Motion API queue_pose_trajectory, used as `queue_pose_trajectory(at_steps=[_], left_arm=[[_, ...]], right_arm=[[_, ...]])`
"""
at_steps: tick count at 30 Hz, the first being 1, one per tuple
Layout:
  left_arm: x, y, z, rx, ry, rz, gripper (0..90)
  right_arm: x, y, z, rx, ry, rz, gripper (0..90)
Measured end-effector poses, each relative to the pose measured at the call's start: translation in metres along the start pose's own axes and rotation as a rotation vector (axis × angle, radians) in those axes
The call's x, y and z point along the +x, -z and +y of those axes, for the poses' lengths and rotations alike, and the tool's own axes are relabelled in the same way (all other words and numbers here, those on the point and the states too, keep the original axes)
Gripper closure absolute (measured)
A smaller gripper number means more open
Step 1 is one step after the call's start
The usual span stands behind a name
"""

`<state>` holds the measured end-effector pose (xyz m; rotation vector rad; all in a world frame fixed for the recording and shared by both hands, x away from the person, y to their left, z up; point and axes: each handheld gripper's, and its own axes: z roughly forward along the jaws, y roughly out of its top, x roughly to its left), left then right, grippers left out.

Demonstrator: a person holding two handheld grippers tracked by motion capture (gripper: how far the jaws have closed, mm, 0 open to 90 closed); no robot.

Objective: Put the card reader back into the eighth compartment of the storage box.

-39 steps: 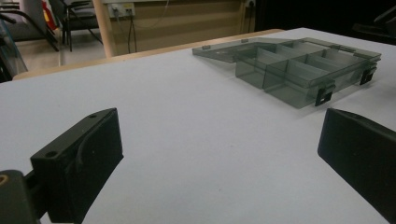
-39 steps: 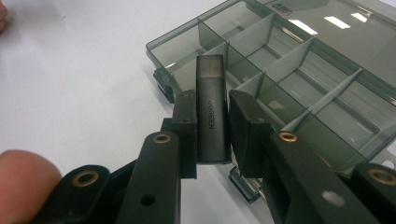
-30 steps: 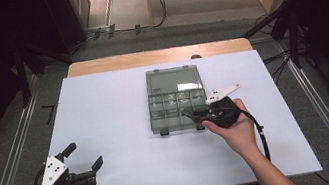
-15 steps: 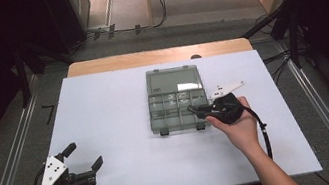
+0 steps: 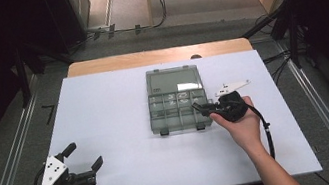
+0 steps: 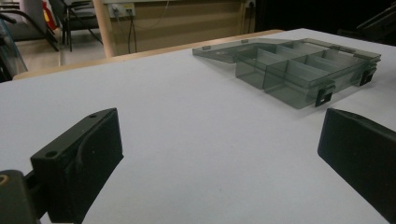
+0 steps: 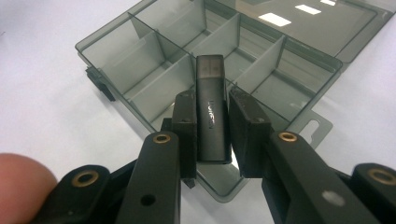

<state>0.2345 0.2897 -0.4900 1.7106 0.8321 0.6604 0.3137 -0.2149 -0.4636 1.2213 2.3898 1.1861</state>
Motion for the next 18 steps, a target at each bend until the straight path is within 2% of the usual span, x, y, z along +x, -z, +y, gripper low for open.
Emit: queue_pose_trajectory(at_steps=[7,11,12,13,15,18], left_arm=[[0.000,0.000,0.000,0.002,-0.002,0.000,0.1],[0.000,0.000,0.000,0.000,-0.001,0.000,0.1],[0.000,0.000,0.000,0.002,-0.001,0.000,0.2],[0.000,0.000,0.000,0.002,-0.001,0.000,0.2],[0.000,0.000,0.000,0.002,-0.001,0.000,0.1],[0.000,0.000,0.000,0.002,-0.001,0.000,0.1]], right_arm=[[-0.004,0.000,-0.003,-0.005,-0.022,-0.024,70.5],[-0.007,0.002,-0.005,-0.025,-0.046,-0.032,54.6],[-0.009,0.004,-0.006,-0.044,-0.057,-0.021,49.1],[-0.009,0.004,-0.006,-0.044,-0.057,-0.021,49.1],[-0.012,0.006,-0.007,-0.058,-0.075,0.024,44.0],[-0.013,0.010,-0.009,-0.079,-0.075,0.034,35.4]])
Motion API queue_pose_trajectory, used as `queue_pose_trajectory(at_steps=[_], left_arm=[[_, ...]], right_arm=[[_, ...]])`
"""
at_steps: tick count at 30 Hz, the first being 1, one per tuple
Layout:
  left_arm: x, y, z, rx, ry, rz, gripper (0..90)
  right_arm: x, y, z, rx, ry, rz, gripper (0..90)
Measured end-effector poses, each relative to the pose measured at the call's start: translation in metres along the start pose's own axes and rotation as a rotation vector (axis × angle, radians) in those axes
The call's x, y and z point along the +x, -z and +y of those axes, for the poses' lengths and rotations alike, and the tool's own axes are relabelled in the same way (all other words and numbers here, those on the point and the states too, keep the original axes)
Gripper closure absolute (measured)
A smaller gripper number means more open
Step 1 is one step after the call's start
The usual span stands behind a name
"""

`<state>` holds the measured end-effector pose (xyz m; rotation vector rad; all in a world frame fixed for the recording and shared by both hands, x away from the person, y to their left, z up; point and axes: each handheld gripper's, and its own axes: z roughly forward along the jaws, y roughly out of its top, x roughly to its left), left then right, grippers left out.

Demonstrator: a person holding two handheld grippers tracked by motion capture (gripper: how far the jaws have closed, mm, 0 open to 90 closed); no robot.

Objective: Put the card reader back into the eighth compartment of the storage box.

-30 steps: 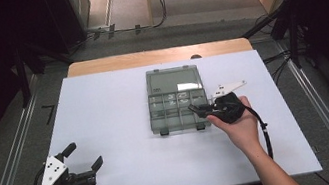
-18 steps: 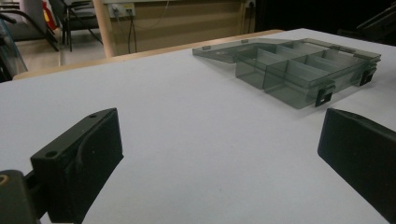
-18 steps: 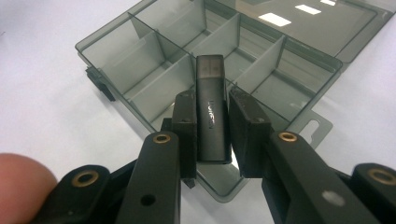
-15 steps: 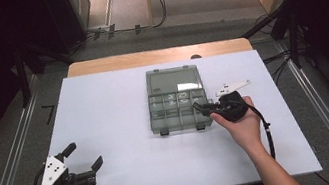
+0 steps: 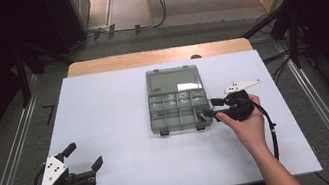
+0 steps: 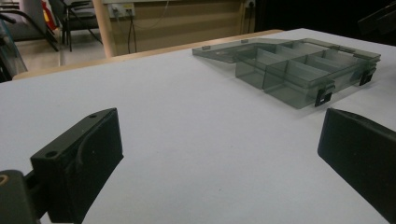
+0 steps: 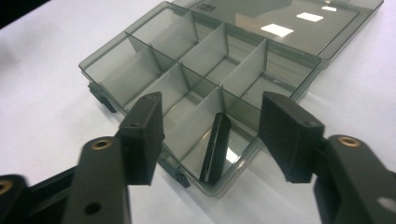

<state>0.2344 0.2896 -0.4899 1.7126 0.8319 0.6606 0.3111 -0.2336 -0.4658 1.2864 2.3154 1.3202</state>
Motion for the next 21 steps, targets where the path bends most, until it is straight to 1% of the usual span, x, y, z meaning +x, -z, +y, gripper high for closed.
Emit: queue_pose_trajectory(at_steps=[1,3,4,5,8,11,12,13,16,21], left_arm=[[0.000,0.000,0.000,0.000,0.000,0.000,0.1],[0.000,0.000,0.000,0.001,-0.003,0.000,0.1],[0.000,0.000,0.000,0.001,-0.003,0.000,0.1],[0.000,0.000,0.000,0.001,-0.003,0.000,0.2],[0.000,0.000,0.000,0.000,0.000,0.001,0.1],[0.000,0.000,0.000,0.000,-0.002,0.001,0.1],[0.000,0.000,0.000,0.001,-0.004,0.000,0.1],[0.000,0.000,0.000,0.001,-0.004,0.000,0.1],[0.000,0.000,0.000,0.001,-0.003,0.000,0.1],[0.000,0.000,0.000,0.001,-0.004,0.000,0.1]], right_arm=[[0.000,0.000,0.000,0.000,0.000,0.000,35.4],[-0.001,0.004,-0.002,-0.012,0.010,0.009,28.1],[-0.001,0.004,-0.002,-0.012,0.010,0.009,28.1],[-0.001,0.007,-0.004,-0.021,0.015,0.014,25.7],[-0.003,0.011,-0.007,-0.029,0.020,0.016,23.0],[-0.005,0.014,-0.009,-0.036,0.015,0.018,22.7],[-0.005,0.017,-0.011,-0.045,0.011,0.013,20.4],[-0.006,0.019,-0.012,-0.048,0.016,0.012,20.4],[-0.008,0.023,-0.016,-0.057,0.010,0.019,19.8],[-0.010,0.030,-0.021,-0.076,-0.004,-0.006,19.8]])
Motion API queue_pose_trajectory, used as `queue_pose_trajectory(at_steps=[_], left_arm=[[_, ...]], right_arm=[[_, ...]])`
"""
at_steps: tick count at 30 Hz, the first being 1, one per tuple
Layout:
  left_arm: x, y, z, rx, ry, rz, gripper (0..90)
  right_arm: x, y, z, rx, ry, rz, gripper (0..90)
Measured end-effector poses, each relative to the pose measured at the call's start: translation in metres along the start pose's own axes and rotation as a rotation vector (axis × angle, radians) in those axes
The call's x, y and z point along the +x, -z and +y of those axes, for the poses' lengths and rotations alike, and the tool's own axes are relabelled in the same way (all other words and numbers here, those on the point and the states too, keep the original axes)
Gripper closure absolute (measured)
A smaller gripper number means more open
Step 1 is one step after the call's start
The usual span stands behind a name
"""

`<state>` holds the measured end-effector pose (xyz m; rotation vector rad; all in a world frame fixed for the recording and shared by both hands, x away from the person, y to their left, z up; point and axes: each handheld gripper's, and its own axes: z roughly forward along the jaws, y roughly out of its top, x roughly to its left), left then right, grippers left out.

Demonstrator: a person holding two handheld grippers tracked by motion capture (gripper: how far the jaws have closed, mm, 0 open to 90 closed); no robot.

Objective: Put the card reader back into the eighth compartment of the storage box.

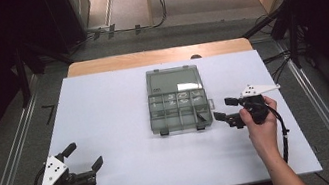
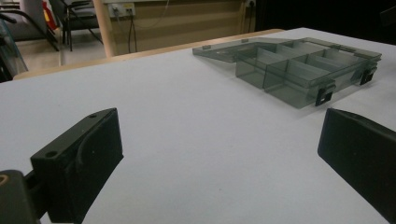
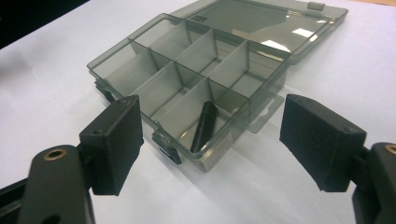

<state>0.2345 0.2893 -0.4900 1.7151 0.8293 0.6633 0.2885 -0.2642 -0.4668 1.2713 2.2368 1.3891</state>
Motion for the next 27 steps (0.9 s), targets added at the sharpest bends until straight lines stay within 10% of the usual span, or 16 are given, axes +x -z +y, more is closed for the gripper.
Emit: queue_pose_trajectory(at_steps=[27], left_arm=[[0.000,0.000,0.000,0.000,0.000,0.002,0.1]], right_arm=[[-0.003,0.026,-0.026,-0.041,0.012,-0.169,15.1]])
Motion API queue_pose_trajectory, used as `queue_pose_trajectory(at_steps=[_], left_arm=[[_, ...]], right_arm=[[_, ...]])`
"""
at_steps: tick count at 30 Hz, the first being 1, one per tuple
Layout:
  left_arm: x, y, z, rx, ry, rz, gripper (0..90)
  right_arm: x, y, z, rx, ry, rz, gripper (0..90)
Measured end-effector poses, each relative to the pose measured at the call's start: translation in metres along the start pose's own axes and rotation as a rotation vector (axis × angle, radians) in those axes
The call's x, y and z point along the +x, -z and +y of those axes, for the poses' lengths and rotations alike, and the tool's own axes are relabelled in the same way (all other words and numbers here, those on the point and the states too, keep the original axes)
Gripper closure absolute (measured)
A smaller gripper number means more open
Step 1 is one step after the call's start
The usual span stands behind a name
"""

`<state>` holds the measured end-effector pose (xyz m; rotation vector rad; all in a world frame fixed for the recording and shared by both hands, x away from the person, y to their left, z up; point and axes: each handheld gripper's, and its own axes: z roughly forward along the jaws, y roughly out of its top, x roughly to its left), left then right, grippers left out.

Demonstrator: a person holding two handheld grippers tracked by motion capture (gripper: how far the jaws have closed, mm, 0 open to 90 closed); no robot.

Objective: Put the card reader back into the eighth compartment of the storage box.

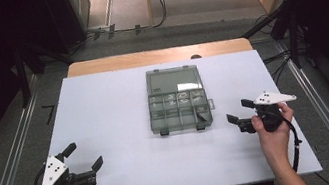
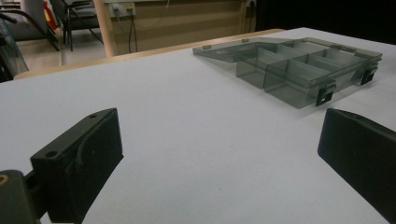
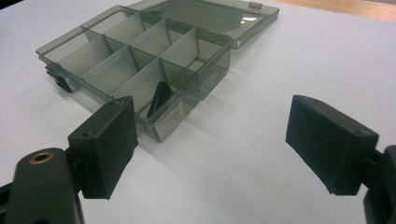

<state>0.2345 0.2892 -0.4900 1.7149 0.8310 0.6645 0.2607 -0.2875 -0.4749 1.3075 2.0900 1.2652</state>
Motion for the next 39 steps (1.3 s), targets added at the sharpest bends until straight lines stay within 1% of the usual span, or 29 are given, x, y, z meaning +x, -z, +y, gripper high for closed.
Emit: queue_pose_trajectory(at_steps=[2,4,5,11,18,23,25,27,28,29,31,32,33,36,37,39], left_arm=[[0.000,0.000,0.000,0.001,0.000,0.000,0.1],[0.000,0.000,0.000,0.000,0.000,0.000,0.2],[0.000,0.000,0.000,0.000,-0.001,0.000,0.1],[0.000,0.000,0.000,-0.001,0.002,0.001,0.1],[0.000,0.000,0.000,-0.001,0.002,0.002,0.1],[0.000,0.000,0.000,-0.001,0.001,0.002,0.1],[0.000,0.000,0.000,-0.001,0.001,0.002,0.1],[0.000,0.000,0.000,-0.002,0.000,0.002,0.1],[0.000,0.000,0.000,-0.002,0.002,0.002,0.1],[0.000,0.000,0.000,-0.002,0.002,0.002,0.1],[0.000,0.000,0.000,-0.001,0.003,0.001,0.1],[0.000,0.000,0.000,-0.003,0.005,0.001,0.1],[0.000,0.000,0.000,-0.003,0.005,0.000,0.1],[0.000,0.000,0.000,-0.004,0.007,-0.001,0.1],[0.000,0.000,0.000,-0.002,0.005,-0.001,0.1],[0.000,0.000,0.000,0.000,0.005,-0.003,0.1]], right_arm=[[0.000,0.002,-0.001,-0.007,-0.001,-0.007,15.1],[-0.001,0.004,-0.002,-0.010,0.002,-0.006,15.1],[-0.001,0.005,-0.002,-0.011,-0.005,-0.005,15.1],[-0.004,0.013,-0.007,-0.016,0.001,-0.024,15.1],[-0.011,0.026,-0.016,-0.048,-0.004,-0.030,15.1],[-0.013,0.031,-0.022,-0.055,-0.001,-0.033,15.1],[-0.014,0.034,-0.027,-0.071,0.007,-0.035,15.1],[-0.014,0.035,-0.028,-0.076,0.005,-0.032,15.1],[-0.015,0.038,-0.032,-0.092,0.005,-0.034,15.1],[-0.015,0.038,-0.032,-0.092,0.005,-0.034,15.1],[-0.017,0.041,-0.037,-0.108,0.002,-0.031,15.1],[-0.019,0.046,-0.041,-0.126,0.000,-0.040,15.1],[-0.019,0.046,-0.041,-0.126,0.000,-0.040,15.1],[-0.023,0.053,-0.049,-0.154,-0.011,-0.053,15.0],[-0.024,0.055,-0.052,-0.157,-0.007,-0.064,14.9],[-0.026,0.055,-0.056,-0.150,-0.025,-0.056,14.9]])
